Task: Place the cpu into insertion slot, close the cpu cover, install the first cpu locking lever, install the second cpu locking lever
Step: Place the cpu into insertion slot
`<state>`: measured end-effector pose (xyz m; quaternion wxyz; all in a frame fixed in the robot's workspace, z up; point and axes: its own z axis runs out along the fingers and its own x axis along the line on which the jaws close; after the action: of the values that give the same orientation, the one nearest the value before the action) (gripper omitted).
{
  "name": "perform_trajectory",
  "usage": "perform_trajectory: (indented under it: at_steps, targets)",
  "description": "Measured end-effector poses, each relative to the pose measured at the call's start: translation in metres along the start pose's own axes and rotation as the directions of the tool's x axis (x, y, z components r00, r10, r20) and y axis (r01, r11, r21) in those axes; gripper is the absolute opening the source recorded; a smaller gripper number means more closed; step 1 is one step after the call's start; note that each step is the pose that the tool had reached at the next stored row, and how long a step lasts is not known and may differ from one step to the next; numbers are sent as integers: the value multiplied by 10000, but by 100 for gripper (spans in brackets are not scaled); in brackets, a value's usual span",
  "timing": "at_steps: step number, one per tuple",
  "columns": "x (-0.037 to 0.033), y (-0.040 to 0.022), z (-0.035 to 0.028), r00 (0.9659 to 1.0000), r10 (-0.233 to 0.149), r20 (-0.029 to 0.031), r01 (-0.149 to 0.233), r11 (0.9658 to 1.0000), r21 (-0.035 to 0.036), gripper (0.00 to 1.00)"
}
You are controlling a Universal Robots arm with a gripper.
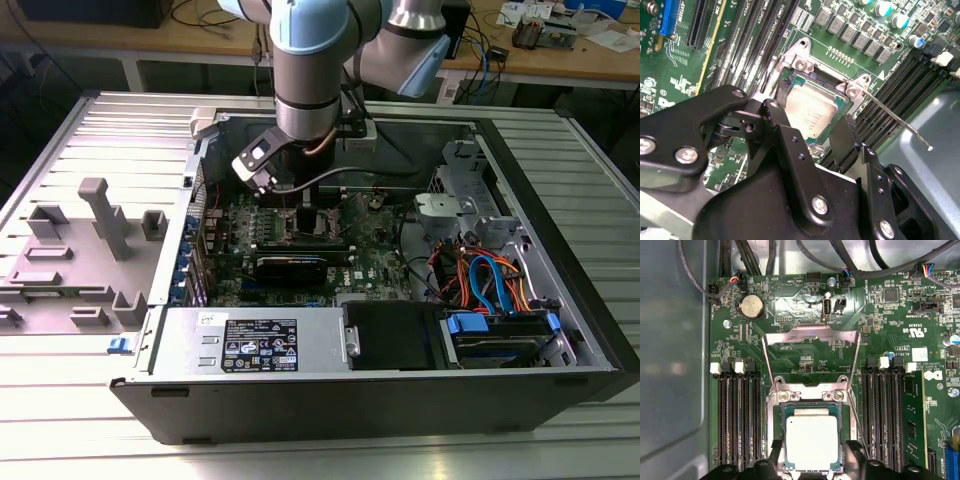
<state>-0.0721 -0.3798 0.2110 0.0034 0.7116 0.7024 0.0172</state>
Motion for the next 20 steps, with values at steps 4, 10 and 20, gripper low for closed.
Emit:
perform_trajectory:
  at_steps: [4,10,20]
  targets:
    - [1,21,-14,10000,0,8,0,10000,72,35]
    - [1,52,-23,10000,-1,10,1,9999,150,11]
    - [1,99,-22,9982,-598,-8,598,9981,163,11]
